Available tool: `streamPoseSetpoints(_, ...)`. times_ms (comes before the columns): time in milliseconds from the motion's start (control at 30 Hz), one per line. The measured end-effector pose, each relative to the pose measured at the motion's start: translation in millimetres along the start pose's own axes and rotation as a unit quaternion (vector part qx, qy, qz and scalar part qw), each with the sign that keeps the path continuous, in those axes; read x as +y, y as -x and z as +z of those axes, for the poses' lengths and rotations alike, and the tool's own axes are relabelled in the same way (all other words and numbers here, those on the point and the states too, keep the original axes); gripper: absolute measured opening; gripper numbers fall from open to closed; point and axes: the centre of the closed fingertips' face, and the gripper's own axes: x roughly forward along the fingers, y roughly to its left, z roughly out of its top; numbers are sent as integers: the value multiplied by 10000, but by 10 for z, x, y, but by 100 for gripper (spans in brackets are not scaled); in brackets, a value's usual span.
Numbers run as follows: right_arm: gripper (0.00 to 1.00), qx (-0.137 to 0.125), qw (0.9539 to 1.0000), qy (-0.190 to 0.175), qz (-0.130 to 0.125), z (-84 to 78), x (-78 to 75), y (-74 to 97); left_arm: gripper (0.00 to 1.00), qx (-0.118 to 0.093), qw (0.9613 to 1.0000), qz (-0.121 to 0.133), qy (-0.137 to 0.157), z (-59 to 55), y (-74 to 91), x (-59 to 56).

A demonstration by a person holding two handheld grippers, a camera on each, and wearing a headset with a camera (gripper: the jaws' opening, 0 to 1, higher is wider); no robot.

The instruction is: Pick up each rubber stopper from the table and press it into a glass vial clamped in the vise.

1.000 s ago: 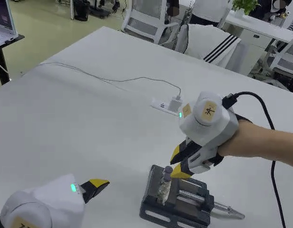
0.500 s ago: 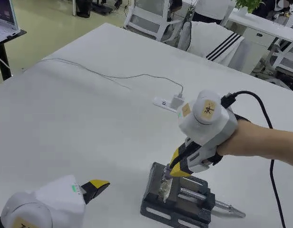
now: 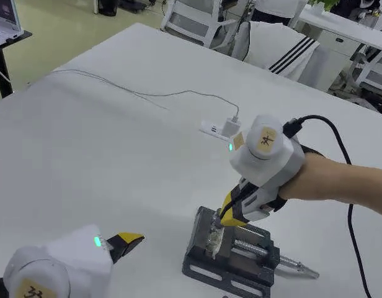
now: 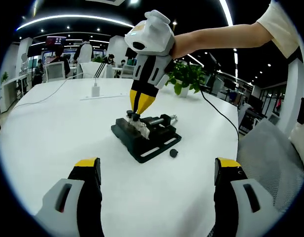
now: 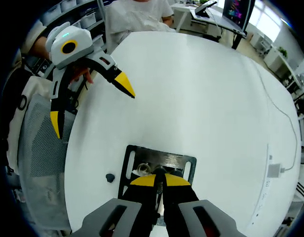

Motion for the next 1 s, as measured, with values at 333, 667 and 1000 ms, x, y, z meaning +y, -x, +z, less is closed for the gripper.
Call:
streamPoseSetpoints(333, 0, 14, 10000, 12, 24, 6, 16, 0, 95, 13, 10000, -42, 52, -23, -40, -31)
streamPoseSetpoints(667, 0, 65, 9999, 29, -122, -6, 28, -9, 94, 23, 10000, -59, 52, 23, -89, -1)
streamPoseSetpoints(1000, 0, 119, 9999, -69, 21, 6, 23, -28, 94, 11, 9999, -74, 84, 55, -143, 18)
